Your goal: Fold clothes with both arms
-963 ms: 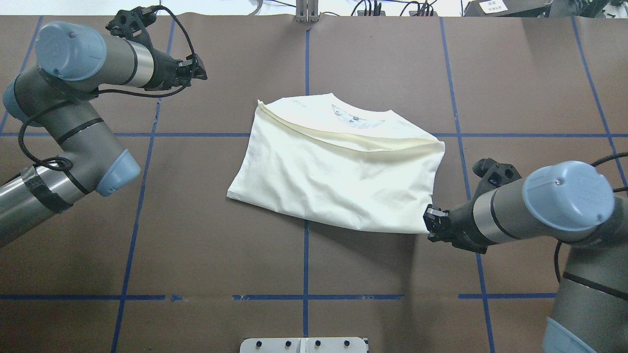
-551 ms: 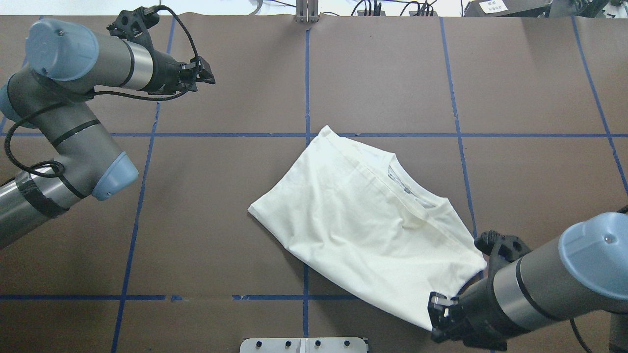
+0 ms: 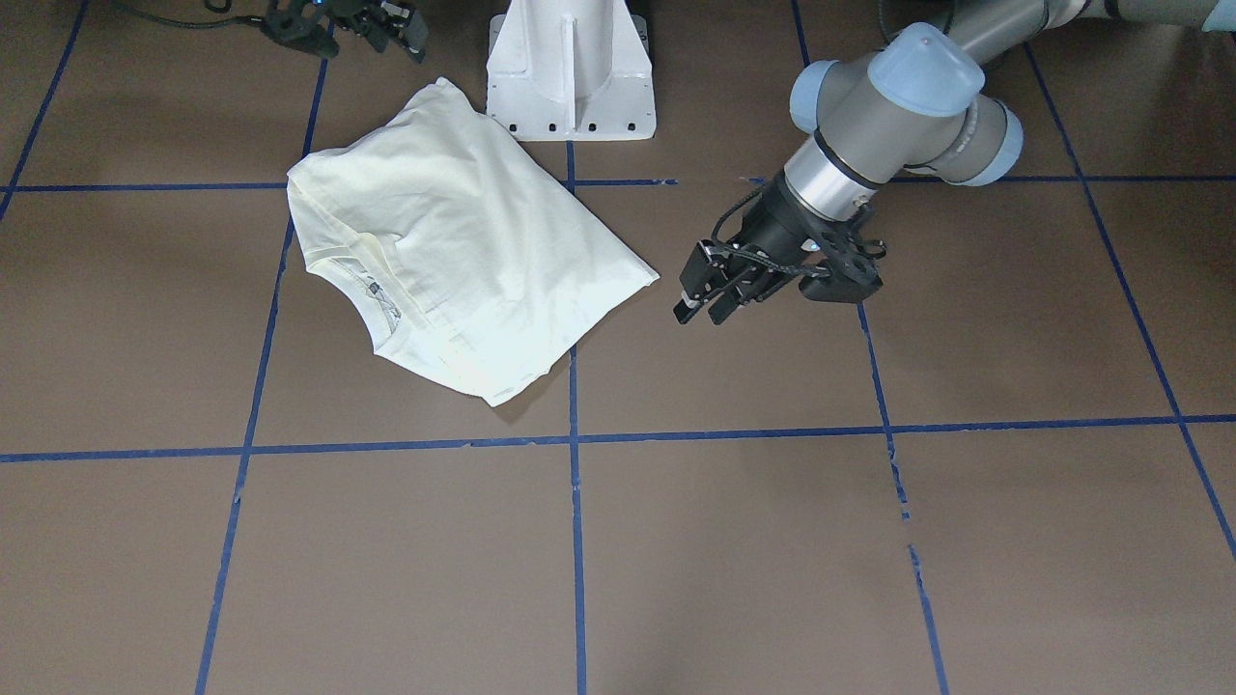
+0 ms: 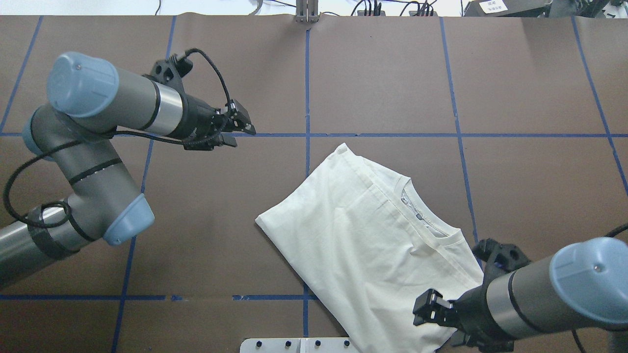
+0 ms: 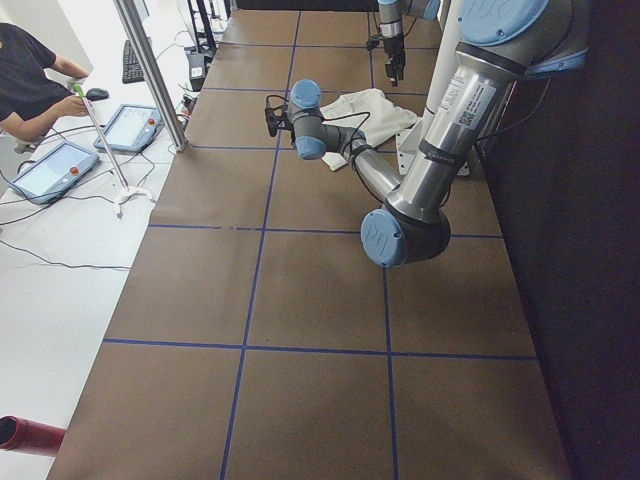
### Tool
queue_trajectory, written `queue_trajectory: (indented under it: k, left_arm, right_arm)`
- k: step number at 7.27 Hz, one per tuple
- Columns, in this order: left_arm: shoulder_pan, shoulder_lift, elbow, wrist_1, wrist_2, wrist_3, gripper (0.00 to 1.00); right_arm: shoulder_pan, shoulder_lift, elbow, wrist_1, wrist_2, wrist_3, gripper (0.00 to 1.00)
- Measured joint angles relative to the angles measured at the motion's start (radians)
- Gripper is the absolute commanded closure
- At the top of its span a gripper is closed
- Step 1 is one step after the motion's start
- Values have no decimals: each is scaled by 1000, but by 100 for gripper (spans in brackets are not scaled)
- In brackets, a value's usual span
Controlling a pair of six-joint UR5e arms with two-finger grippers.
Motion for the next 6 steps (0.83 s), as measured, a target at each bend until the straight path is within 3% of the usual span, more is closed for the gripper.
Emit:
queue_trajectory:
  k: [1,3,6]
  left_arm:
    - [71,9,-32,62,13,-61,38]
    - [230,5,-41,186,125,-105,38]
    - [294,-26,21,230,197,-110,39]
  right_arm:
    - [118,4,-4,1,4,-6,0]
    - [302,20,-35,3,9,-78,0]
    - [367,48,-83,4,10,-142,0]
